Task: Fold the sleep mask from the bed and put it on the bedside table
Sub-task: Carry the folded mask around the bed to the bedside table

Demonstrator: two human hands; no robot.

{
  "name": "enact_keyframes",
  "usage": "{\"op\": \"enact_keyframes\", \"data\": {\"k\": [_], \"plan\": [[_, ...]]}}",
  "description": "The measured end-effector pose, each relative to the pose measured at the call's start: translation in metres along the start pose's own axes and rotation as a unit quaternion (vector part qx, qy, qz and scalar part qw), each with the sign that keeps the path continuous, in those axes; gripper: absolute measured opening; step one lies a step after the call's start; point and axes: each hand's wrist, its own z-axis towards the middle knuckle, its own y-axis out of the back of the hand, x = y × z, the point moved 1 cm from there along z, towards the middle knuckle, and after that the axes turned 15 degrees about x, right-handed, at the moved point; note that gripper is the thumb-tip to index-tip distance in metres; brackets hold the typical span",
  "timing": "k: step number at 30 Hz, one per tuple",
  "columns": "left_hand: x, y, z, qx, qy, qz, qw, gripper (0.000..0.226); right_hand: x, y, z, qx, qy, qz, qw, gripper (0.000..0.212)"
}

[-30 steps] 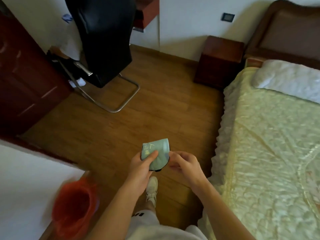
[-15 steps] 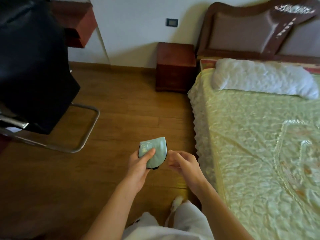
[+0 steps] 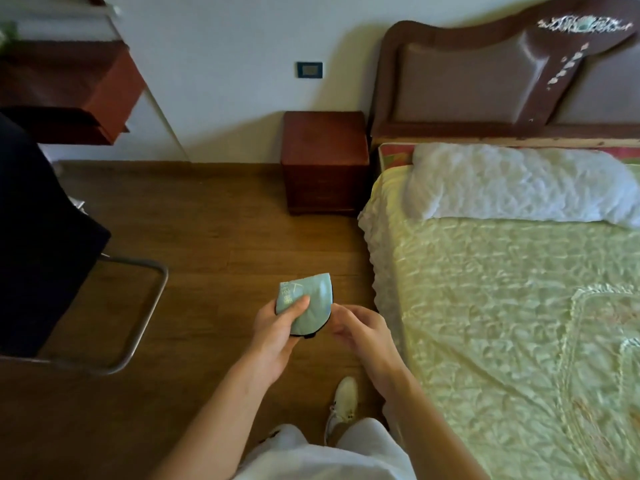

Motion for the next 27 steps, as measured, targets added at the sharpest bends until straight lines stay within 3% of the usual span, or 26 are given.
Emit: {"op": "enact_keyframes", "data": {"k": [9,14,18,27], "plan": [[-0.066,-0.065,0.11,-0.014,-0.002,-0.014,1.0,0.032,0.083,0.077,0.098,0.02,-0.004,-0.001,1.0,0.046],[-0.098,-0.069,0.158,-0.036,-0.002,-0.023,0.999,0.033,0.112,0.094,0.147,0.013,-0.019,0.004,1.0,0.045],[-0.128,-0.067,0.203,-0.029,-0.001,-0.035,0.999,0.022,0.14,0.105,0.192,0.007,-0.018,0.013,1.0,0.022],[-0.233,-0.052,0.337,0.002,-0.005,-0.056,0.998,0.041,0.234,0.118,0.335,-0.02,-0.006,-0.015,1.0,0.018]]}}
